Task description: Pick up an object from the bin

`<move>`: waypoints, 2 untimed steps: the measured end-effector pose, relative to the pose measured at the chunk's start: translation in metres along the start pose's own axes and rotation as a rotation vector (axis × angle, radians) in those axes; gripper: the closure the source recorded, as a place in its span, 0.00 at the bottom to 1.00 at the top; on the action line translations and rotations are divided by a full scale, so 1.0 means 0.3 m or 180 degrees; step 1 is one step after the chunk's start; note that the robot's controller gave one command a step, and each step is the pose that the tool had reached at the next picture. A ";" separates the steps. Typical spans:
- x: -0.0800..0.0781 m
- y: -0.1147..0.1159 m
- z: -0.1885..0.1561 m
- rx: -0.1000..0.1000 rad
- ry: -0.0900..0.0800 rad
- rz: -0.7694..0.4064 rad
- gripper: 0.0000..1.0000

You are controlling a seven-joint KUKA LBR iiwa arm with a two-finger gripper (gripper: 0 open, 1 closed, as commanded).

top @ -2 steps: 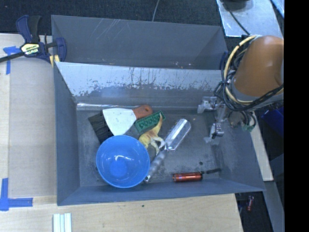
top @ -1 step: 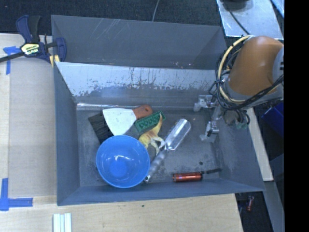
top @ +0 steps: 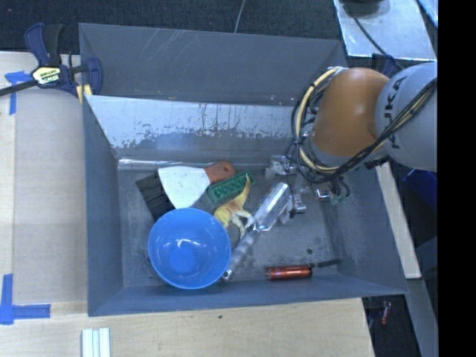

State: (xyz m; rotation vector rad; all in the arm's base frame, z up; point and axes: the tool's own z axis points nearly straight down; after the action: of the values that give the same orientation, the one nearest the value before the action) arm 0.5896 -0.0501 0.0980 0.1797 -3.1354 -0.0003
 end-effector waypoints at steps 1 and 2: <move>0.060 0.077 0.078 0.0021 -0.0025 0.0358 1.00; 0.060 0.077 0.078 0.0021 -0.0025 0.0357 1.00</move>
Offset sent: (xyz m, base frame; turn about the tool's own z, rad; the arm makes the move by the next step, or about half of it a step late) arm 0.0000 0.0000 0.0000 0.0000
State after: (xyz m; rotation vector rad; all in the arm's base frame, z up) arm 0.5690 -0.0292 0.0747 0.0037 -3.1488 0.0097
